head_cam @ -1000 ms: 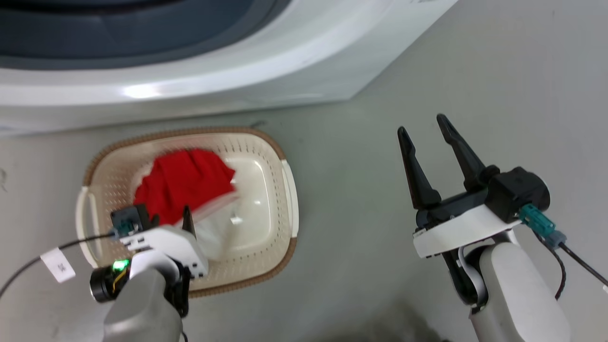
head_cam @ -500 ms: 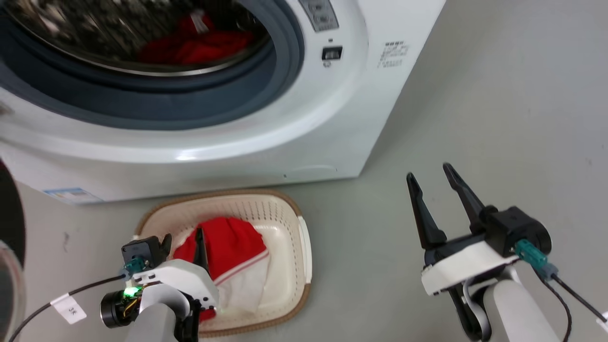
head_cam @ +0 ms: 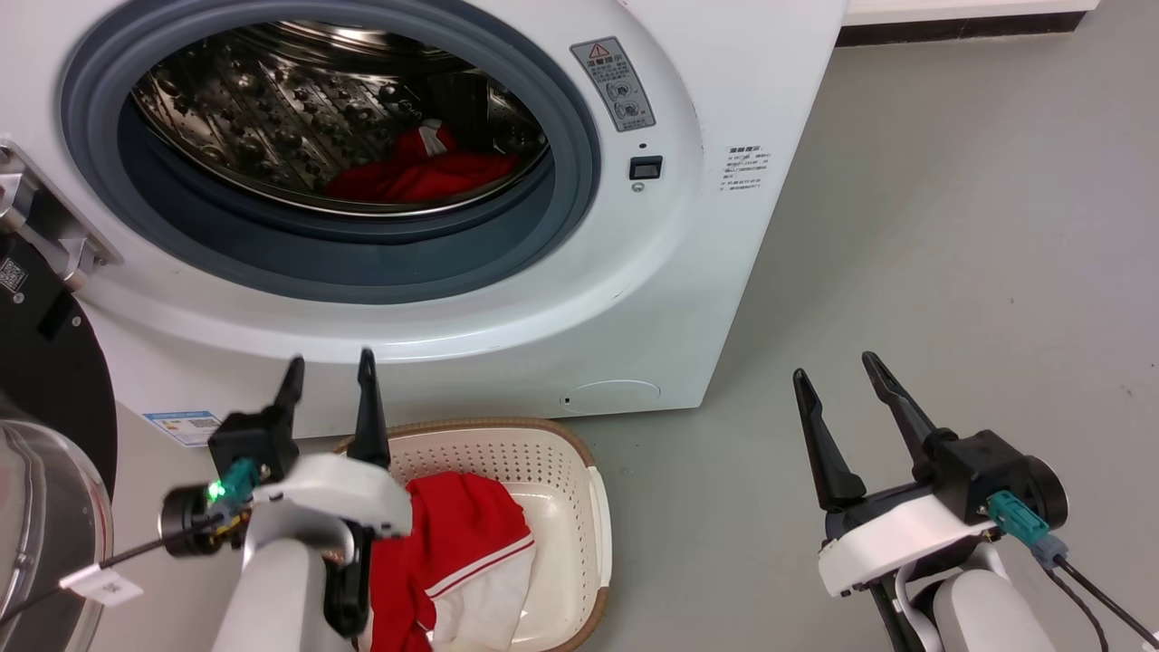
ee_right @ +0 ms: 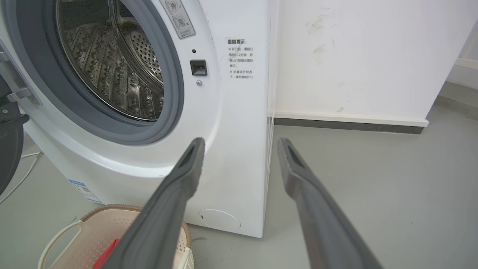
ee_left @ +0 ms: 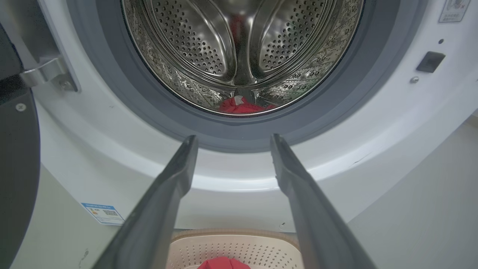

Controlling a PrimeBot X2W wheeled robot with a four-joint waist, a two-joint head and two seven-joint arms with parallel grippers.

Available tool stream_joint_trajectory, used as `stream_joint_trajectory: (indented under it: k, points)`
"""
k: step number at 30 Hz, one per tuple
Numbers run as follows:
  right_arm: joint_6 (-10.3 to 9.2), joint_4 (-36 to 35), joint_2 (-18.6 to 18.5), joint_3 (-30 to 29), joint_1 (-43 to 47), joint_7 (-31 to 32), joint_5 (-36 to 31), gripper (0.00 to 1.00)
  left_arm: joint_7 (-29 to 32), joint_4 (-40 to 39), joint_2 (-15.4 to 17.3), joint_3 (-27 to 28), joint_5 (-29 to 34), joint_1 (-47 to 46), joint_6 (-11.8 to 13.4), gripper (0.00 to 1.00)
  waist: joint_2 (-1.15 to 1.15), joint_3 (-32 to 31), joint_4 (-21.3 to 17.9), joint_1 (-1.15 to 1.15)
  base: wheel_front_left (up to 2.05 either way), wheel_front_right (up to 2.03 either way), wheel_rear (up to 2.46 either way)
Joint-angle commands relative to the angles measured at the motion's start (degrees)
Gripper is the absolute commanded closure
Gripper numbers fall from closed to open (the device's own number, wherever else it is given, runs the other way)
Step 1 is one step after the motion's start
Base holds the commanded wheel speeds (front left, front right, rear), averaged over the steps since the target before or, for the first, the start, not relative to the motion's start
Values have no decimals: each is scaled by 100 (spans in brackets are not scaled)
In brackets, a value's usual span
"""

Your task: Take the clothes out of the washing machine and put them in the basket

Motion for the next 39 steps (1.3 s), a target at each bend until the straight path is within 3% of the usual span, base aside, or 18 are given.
stream_joint_trajectory:
  k: [1, 7, 16, 25, 39]
  points:
    - [-4, -31, 3, -6, 81, -3, -19, 0, -14, -97, -6, -14, 45, -65, 16, 0, 0, 0, -6, 1, 0, 0, 0]
    - [-4, -145, 3, 60, 39, 28, -13, 0, -15, -468, -7, -41, 195, -517, 47, 0, 0, 67, -75, 1, 0, 0, 0]
    - [-4, -213, 3, 214, -158, 11, 131, 0, -14, 443, 325, 62, 351, -1758, -25, 0, 0, 499, -433, 1, 0, 0, 0]
    - [-4, -244, 4, 396, -421, -42, 462, 0, 290, 1875, 1020, 71, 493, -3214, -22, 0, 0, 1238, -1024, 1, 0, 0, 0]
    - [-4, -438, 6, 763, -748, -48, 1110, 0, 1838, 3038, 2150, -249, 797, -5406, -261, 0, 0, 2531, -1770, 1, 0, 0, 0]
